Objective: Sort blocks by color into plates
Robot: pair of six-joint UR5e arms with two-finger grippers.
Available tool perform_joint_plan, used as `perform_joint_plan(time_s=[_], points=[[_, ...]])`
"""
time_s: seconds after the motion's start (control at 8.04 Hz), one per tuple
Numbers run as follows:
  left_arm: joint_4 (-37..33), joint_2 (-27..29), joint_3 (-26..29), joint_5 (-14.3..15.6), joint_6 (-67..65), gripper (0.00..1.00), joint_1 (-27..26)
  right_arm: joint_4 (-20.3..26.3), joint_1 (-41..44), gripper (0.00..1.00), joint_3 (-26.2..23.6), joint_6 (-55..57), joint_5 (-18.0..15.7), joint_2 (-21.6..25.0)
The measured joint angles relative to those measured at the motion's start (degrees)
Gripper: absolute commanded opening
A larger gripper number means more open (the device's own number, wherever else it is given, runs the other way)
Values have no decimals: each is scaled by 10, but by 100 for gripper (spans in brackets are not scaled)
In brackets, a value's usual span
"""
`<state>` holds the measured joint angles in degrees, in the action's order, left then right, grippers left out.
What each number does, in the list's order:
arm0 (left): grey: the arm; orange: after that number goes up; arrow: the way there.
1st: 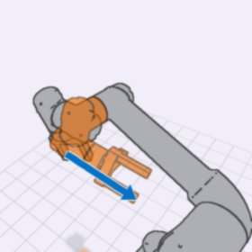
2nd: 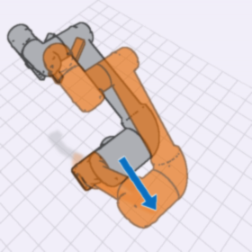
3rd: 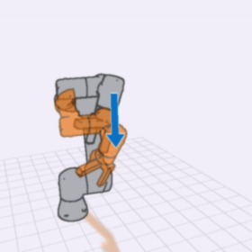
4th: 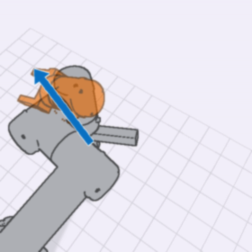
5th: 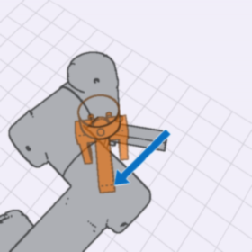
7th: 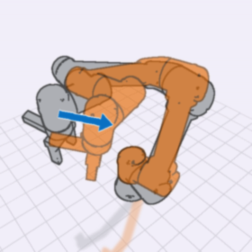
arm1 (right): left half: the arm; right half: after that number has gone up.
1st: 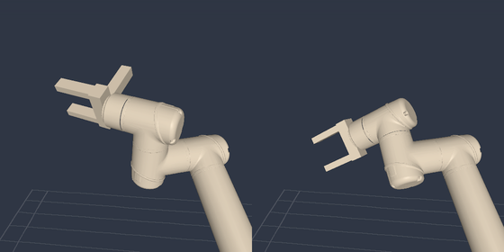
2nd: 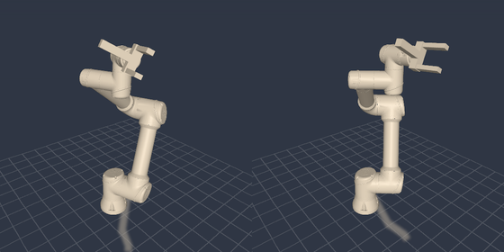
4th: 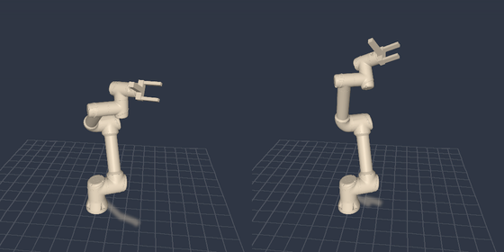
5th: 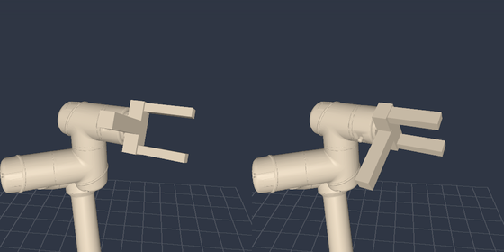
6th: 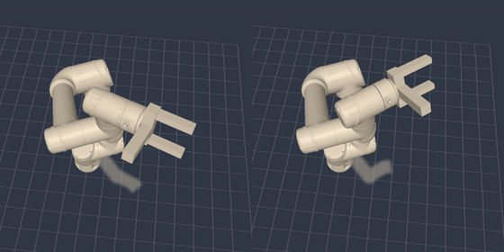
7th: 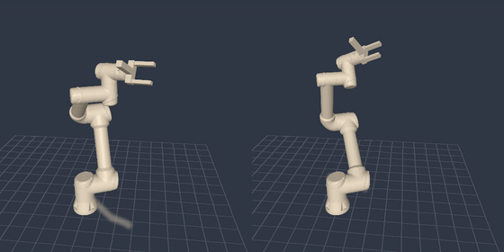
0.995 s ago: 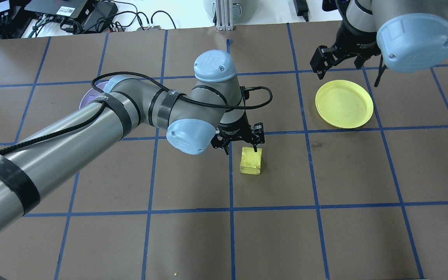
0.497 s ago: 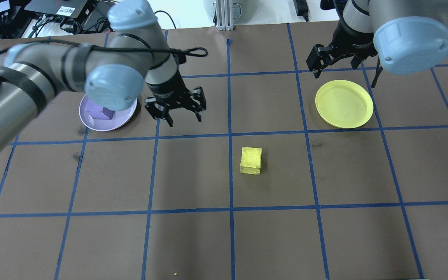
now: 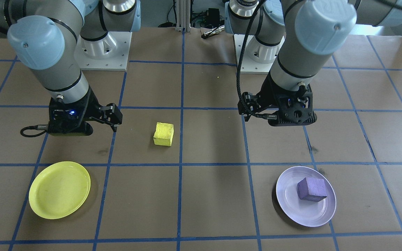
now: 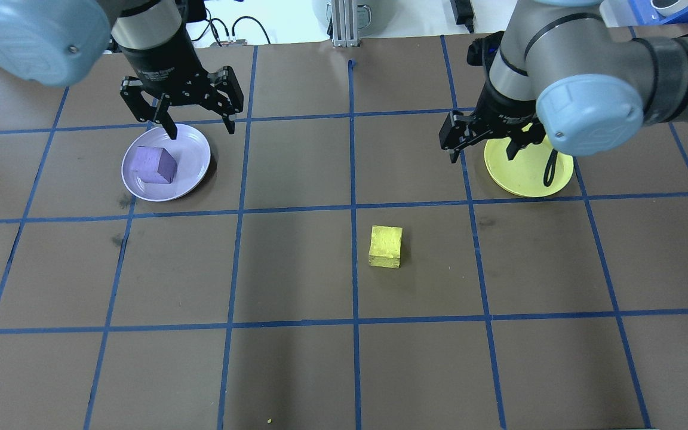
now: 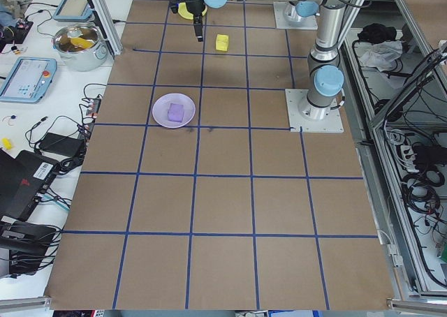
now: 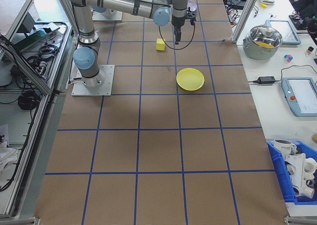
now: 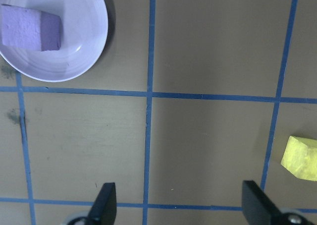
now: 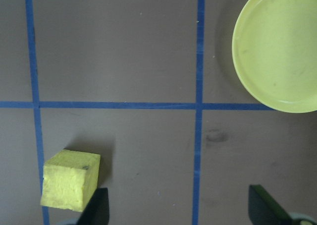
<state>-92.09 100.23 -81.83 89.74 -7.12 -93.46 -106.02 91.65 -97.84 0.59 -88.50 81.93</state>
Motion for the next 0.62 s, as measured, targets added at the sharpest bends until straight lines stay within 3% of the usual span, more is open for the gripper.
perform_joint_plan(time_s=[0.25, 0.37, 0.62], points=[[-13, -44, 17, 16, -1, 100, 1, -7, 45, 100, -25, 55, 19, -6], [16, -61, 17, 25, -3, 100, 1, -11, 69, 100, -30, 72, 22, -19], [42, -74, 16, 27, -5, 100, -6, -39, 110, 100, -32, 88, 24, -73]])
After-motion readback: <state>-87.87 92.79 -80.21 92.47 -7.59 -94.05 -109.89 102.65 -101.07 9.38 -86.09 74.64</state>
